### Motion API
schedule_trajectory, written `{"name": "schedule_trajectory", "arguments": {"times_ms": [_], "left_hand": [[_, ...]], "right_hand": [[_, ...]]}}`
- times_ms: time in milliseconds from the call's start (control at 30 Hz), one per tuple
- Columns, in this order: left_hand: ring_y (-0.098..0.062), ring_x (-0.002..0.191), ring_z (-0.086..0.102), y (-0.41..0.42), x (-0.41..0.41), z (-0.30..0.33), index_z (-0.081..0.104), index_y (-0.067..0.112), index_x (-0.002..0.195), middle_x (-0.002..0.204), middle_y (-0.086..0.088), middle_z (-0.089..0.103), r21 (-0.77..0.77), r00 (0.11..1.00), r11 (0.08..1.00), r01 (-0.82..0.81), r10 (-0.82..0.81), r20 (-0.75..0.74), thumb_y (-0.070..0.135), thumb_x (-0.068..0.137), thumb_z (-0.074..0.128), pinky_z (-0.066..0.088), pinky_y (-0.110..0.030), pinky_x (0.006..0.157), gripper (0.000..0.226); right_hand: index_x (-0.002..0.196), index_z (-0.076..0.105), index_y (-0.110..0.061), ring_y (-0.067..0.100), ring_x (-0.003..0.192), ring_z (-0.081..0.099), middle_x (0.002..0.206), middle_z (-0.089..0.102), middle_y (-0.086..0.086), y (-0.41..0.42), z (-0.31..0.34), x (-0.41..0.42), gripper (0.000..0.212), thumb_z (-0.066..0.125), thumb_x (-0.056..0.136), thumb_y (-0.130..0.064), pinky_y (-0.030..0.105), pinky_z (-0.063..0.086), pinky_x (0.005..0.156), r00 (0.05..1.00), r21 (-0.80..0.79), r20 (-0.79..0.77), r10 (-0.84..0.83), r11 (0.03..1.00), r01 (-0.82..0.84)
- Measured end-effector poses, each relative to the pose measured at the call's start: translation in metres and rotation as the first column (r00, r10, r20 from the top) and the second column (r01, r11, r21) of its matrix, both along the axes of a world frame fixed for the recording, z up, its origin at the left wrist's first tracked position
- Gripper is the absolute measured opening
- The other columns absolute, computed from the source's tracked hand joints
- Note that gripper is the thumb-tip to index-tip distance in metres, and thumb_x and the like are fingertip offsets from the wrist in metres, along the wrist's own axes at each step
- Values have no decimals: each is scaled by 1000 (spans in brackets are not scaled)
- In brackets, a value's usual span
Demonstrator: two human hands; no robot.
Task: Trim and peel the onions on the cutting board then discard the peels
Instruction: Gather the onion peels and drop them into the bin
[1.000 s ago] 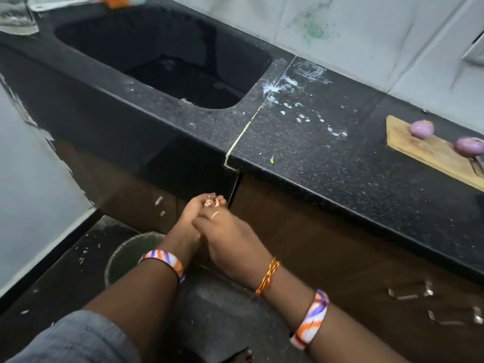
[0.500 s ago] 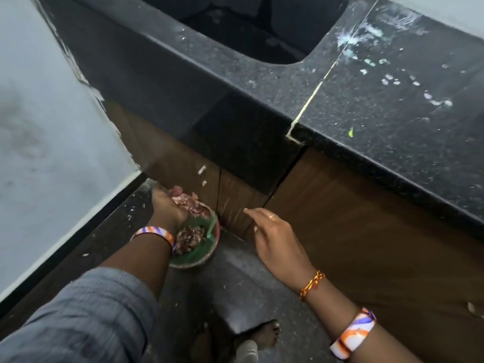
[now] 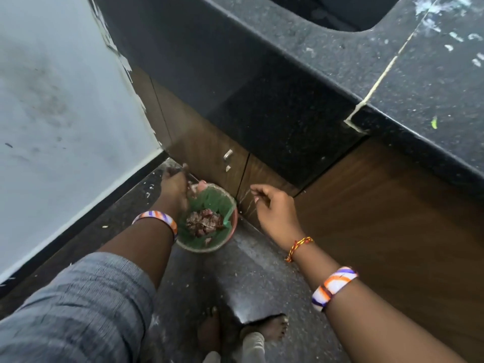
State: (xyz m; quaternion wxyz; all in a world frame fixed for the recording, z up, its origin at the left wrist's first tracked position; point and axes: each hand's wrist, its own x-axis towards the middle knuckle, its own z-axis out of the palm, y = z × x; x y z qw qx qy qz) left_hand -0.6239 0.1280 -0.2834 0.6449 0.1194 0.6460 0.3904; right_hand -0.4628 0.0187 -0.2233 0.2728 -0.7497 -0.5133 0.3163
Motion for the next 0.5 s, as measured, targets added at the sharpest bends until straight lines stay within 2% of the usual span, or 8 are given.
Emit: {"name": "schedule_trajectory", "arguments": {"times_ms": [67, 133, 200, 267, 333, 367, 433, 500], "left_hand": [[-25, 95, 58, 5, 0, -1, 35, 24, 135, 118, -3, 50, -9, 999, 1000, 2, -1, 53, 44, 90, 50, 56, -41, 75, 51], [-31, 109, 55, 13, -7, -29, 41, 27, 133, 127, -3, 51, -37, 1000, 999, 27, -27, -2, 50, 83, 51, 50, -53, 87, 56], [-31, 107, 58, 19, -14, -58, 57, 18, 119, 125, -9, 58, -38, 995, 999, 30, -34, -96, 31, 79, 50, 50, -47, 89, 42], [-27, 92, 61, 1, -8, -27, 66, 10, 97, 111, -14, 64, 16, 979, 999, 29, -25, -201, -1, 81, 43, 52, -38, 84, 30], [-22, 75, 58, -13, -3, -9, 67, 7, 100, 107, -13, 64, 97, 945, 987, 124, -88, -315, -18, 80, 36, 50, -32, 72, 44], [-21, 76, 58, -16, -3, -10, 66, 7, 106, 109, -10, 62, 128, 922, 974, 185, -126, -367, -19, 81, 37, 51, -32, 73, 46], [-27, 99, 58, -18, -3, -9, 56, 12, 125, 120, -3, 52, 105, 830, 924, 368, -276, -485, -13, 81, 46, 51, -35, 83, 52], [-38, 133, 32, -18, -4, -7, 37, 21, 140, 148, -9, 27, -41, 681, 830, 556, -483, -551, -2, 79, 58, 40, -43, 103, 68]], "right_hand": [[115, 64, -6, 14, 105, 60, 113, 66, 7, 5, -3, -2, 35, 45, 88, 4, 15, 42, 90, 1000, -18, -23, -17, 1000, 16], [115, 64, -7, 9, 101, 59, 111, 67, 5, 9, -7, -4, 35, 45, 88, 4, 16, 43, 90, 999, -22, -41, -20, 1000, 19], [112, 65, -7, 5, 92, 57, 103, 67, 3, 12, -11, -6, 32, 48, 87, 3, 14, 44, 87, 999, -18, -44, -31, 999, 30], [101, 69, -7, 4, 78, 56, 85, 65, -3, 15, -15, -8, 23, 57, 84, 1, 9, 47, 76, 996, 2, -51, -71, 997, 71], [85, 69, -9, 0, 61, 51, 68, 57, -9, 18, -13, -12, 11, 66, 78, -1, 4, 42, 60, 991, 43, -56, -120, 992, 123], [81, 69, -8, -1, 59, 50, 67, 58, -9, 21, -11, -13, 9, 68, 76, -1, 7, 41, 60, 991, 67, -55, -122, 990, 125], [96, 70, -7, 6, 78, 61, 88, 68, 0, 27, -6, -15, 21, 65, 77, 1, 15, 44, 77, 999, 26, -40, -20, 999, 21], [129, 54, -13, 16, 124, 49, 135, 52, 7, 32, -3, -16, 53, 64, 79, 1, 18, 32, 101, 979, -165, -48, 196, 965, -201]]}}
